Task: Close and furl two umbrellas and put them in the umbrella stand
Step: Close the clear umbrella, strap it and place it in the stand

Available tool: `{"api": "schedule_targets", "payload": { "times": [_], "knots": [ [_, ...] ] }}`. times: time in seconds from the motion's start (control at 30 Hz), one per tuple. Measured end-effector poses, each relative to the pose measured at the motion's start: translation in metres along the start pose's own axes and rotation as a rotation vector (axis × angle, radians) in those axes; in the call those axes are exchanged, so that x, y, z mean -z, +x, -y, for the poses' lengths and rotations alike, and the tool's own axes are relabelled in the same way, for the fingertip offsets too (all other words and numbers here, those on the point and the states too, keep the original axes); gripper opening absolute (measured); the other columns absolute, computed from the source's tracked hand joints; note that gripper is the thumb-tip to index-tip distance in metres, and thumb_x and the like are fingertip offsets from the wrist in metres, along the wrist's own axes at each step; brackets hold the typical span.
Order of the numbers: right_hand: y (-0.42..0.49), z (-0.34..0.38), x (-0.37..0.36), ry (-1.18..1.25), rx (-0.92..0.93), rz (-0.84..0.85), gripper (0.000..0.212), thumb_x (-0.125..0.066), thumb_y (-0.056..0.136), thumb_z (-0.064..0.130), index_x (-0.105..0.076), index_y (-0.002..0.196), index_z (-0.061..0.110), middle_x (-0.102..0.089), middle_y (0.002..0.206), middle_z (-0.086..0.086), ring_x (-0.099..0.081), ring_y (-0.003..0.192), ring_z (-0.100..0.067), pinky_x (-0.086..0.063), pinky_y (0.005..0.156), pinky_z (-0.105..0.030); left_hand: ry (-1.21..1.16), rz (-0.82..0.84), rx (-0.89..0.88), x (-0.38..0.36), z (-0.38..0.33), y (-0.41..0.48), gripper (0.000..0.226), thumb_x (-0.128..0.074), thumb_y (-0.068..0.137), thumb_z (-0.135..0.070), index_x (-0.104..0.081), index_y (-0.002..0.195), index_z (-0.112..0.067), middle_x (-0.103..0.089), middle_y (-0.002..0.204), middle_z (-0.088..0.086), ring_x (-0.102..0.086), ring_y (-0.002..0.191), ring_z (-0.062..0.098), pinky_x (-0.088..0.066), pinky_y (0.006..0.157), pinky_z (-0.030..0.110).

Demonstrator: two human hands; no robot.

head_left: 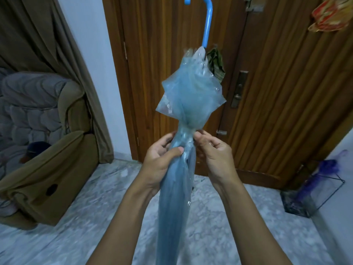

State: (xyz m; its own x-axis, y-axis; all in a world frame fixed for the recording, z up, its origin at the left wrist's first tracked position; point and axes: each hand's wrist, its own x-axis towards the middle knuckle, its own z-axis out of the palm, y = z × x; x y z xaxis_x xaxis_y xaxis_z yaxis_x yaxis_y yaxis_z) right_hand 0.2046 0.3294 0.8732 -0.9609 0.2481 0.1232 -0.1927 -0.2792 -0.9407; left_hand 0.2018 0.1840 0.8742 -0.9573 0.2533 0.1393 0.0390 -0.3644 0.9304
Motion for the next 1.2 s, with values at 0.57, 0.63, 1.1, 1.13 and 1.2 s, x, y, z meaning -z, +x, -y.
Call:
{"api": "schedule_targets", "payload": {
  "times": [0.57,0.63,1.1,1.13,1.2],
  "knots": [
    [0.118,0.055,0.166,-0.005,0.130,-0.091,0.009,-0.066,0.093,0.009,-0.074,0.094,0.006,-0.079,0.087,-0.012,-0.077,0.081,-0.021,-0.061,0.069,-0.026,0.335,0.020,-0.090,-0.153,0.061,0.139,0.031,-0.056,0.095,-0.005,-0.058,0.123,-0.019,-0.072,0.095,-0.007,-0.069,0.078,-0.002,-0.054,0.067,0.015],
    [0.126,0.062,0.184,0.052,0.122,-0.101,0.009,-0.069,0.090,0.010,-0.074,0.095,0.005,-0.078,0.089,-0.013,-0.077,0.081,-0.022,-0.062,0.069,-0.026,0.181,0.053,-0.016,-0.168,0.071,0.148,0.032,-0.055,0.095,-0.007,-0.059,0.121,-0.025,-0.073,0.092,-0.004,-0.071,0.080,0.007,-0.055,0.066,0.020],
    [0.144,0.081,0.227,-0.002,0.194,-0.254,0.007,-0.083,0.076,0.007,-0.077,0.079,0.004,-0.072,0.064,-0.009,-0.067,0.056,-0.012,-0.057,0.054,-0.021,0.799,0.182,-0.258,-0.225,0.086,0.187,0.050,-0.075,0.078,-0.037,-0.061,0.125,-0.024,-0.067,0.116,-0.009,-0.063,0.107,0.003,-0.052,0.095,0.029],
    [0.144,0.083,0.226,-0.028,0.222,-0.235,0.007,-0.083,0.076,0.008,-0.077,0.080,0.005,-0.073,0.065,-0.009,-0.068,0.057,-0.013,-0.058,0.057,-0.022,0.747,0.222,-0.259,-0.225,0.084,0.189,0.044,-0.076,0.082,-0.029,-0.063,0.124,-0.023,-0.069,0.115,-0.009,-0.065,0.107,0.003,-0.053,0.095,0.031],
    [0.146,0.087,0.226,-0.073,0.252,-0.188,0.007,-0.080,0.079,0.006,-0.078,0.085,0.005,-0.075,0.068,-0.007,-0.071,0.061,-0.014,-0.059,0.061,-0.023,0.633,0.270,-0.215,-0.221,0.080,0.196,0.041,-0.074,0.086,-0.020,-0.063,0.125,-0.021,-0.071,0.116,-0.007,-0.066,0.109,0.007,-0.053,0.095,0.031]
  ]
}}
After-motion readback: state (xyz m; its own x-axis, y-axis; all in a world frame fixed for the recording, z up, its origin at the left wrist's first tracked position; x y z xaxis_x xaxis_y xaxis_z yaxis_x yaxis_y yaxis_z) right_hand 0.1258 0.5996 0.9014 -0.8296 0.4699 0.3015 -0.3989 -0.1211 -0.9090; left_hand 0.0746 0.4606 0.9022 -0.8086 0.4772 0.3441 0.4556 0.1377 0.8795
